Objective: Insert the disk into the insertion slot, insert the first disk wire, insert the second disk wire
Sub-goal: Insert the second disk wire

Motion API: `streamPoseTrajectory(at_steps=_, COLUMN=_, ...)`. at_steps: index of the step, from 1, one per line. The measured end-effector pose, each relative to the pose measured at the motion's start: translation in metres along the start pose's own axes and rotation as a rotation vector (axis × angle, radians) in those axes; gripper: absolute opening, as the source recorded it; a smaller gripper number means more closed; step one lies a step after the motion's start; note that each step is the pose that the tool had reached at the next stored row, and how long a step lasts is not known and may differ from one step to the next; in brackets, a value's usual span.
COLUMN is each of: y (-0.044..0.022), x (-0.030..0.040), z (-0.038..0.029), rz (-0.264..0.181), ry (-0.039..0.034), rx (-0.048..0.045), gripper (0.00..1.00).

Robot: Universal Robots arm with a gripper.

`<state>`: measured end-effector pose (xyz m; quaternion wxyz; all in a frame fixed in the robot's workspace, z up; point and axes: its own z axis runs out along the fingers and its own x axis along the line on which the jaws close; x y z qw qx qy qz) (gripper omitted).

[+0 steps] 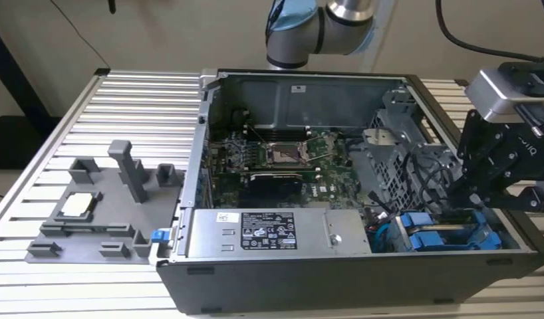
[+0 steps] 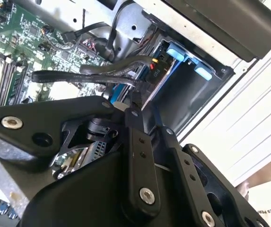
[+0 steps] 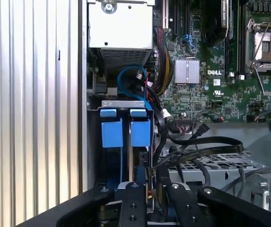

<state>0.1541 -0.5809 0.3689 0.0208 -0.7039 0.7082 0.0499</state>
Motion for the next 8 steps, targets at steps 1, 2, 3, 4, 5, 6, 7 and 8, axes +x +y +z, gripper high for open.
streamPoseTrajectory(at_steps=1, y=0.0, x=0.0, z=0.0, rz=0.0, ry=-0.0002, rx=0.0, gripper=0.25)
streamPoseTrajectory(at_steps=2, y=0.0, x=0.0, z=0.0, rz=0.0, ry=-0.0001, rx=0.0, gripper=0.25)
streamPoseTrajectory(at_steps=3, y=0.0, x=0.0, z=0.0, rz=0.0, ry=-0.0002, rx=0.0, gripper=0.25)
streamPoseTrajectory(at_steps=4, y=0.0, x=0.0, z=0.0, rz=0.0, ry=-0.0002, rx=0.0, gripper=0.25)
streamPoseTrajectory(at_steps=5, y=0.0, x=0.0, z=-0.0001, rz=0.0, ry=0.0, rx=0.0, gripper=0.25)
streamPoseTrajectory(at_steps=6, y=0.0, x=0.0, z=-0.0002, rz=0.0, ry=0.0001, rx=0.0, gripper=0.25)
streamPoseTrajectory(at_steps=7, y=0.0, x=0.0, z=-0.0002, rz=0.0, ry=0.0, rx=0.0, gripper=0.25)
streamPoseTrajectory(at_steps=8, y=0.0, x=0.0, z=-0.0002, rz=0.0, ry=0.0, rx=0.0, gripper=0.25)
